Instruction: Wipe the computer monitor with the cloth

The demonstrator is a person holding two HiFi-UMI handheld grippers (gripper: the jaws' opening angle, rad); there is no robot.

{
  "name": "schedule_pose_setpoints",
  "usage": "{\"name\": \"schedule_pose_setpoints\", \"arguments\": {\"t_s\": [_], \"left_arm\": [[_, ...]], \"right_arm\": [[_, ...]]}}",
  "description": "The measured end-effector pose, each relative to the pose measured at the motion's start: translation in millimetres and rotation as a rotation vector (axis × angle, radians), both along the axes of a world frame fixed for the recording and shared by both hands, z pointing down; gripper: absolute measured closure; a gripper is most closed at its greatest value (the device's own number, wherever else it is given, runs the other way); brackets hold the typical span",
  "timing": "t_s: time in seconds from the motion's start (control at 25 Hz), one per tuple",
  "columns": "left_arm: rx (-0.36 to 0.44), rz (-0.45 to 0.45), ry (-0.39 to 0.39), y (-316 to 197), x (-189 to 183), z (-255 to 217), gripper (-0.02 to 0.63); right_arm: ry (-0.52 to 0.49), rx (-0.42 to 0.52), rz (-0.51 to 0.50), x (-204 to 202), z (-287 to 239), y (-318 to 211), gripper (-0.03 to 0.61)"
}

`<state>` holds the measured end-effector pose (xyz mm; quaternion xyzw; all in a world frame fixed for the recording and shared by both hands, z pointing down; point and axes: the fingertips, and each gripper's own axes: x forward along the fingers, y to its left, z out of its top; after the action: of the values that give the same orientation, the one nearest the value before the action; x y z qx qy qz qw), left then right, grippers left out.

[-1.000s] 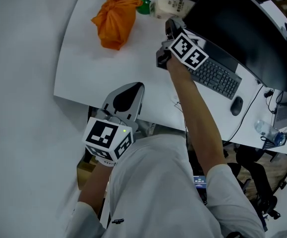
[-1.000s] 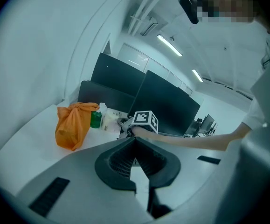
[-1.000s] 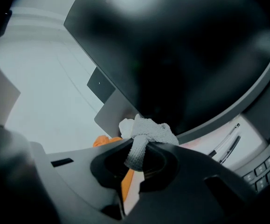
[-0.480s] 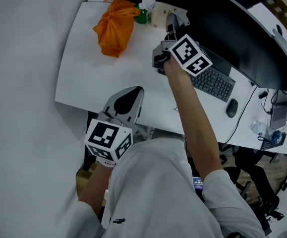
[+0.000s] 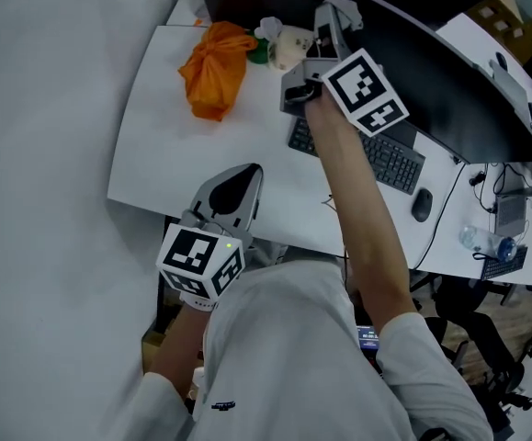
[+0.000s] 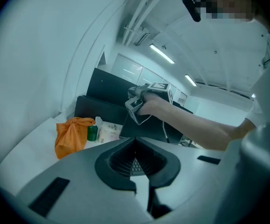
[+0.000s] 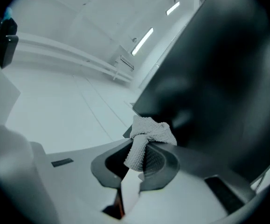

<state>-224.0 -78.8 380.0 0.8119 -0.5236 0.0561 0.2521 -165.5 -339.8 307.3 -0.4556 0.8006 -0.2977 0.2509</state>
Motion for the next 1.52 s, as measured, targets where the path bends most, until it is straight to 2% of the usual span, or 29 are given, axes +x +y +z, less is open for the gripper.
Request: {"name": "schedule_pose_setpoints", "arguments": {"t_s": [0.16, 0.28, 0.52, 0.6, 0.8, 0.96, 1.2, 1.4, 1.52], "left_arm": [[0.034, -0.005, 0.005, 0.9, -2.1, -14.5, 0.595], [0.06, -0.001, 0.01, 3.3, -2.0, -24.3, 0.595], [0.106, 0.02, 0.026, 5.8, 4.3, -37.8, 0.595], [0.118, 0.027, 0.033, 7.9, 6.9, -40.8, 0.595], [0.14, 0.066, 0.042, 10.1, 18.6, -45.3, 0.595], [0.148, 0.108, 0.046, 12.7, 32.9, -47.7, 0.595], [0.159, 0.159, 0.047, 8.9, 47.9, -52.2, 0.595], [0.168, 0.191, 0.054, 12.5, 55.9, -58.3, 0.595], [0.174, 0.214, 0.039, 14.4, 62.0, -61.4, 0.594]], "right_arm": [[-0.006, 0.077, -0.012, -0.1, -45.6, 6.3, 0.551], [0.028, 0.133, -0.047, 1.6, -76.0, 20.0, 0.551], [0.116, 0.229, -0.107, 37.3, -129.7, 61.8, 0.556], [0.171, 0.242, -0.108, 56.7, -136.3, 79.0, 0.559], [0.412, 0.321, -0.113, 95.1, -150.0, 129.8, 0.558], [0.474, 0.301, -0.122, 131.1, -139.6, 175.5, 0.557], [0.535, 0.246, -0.002, 201.1, -113.3, 217.9, 0.56], [0.734, 0.218, 0.034, 230.2, -90.9, 249.9, 0.557], [0.786, 0.214, 0.042, 240.4, -83.9, 271.9, 0.555]]}}
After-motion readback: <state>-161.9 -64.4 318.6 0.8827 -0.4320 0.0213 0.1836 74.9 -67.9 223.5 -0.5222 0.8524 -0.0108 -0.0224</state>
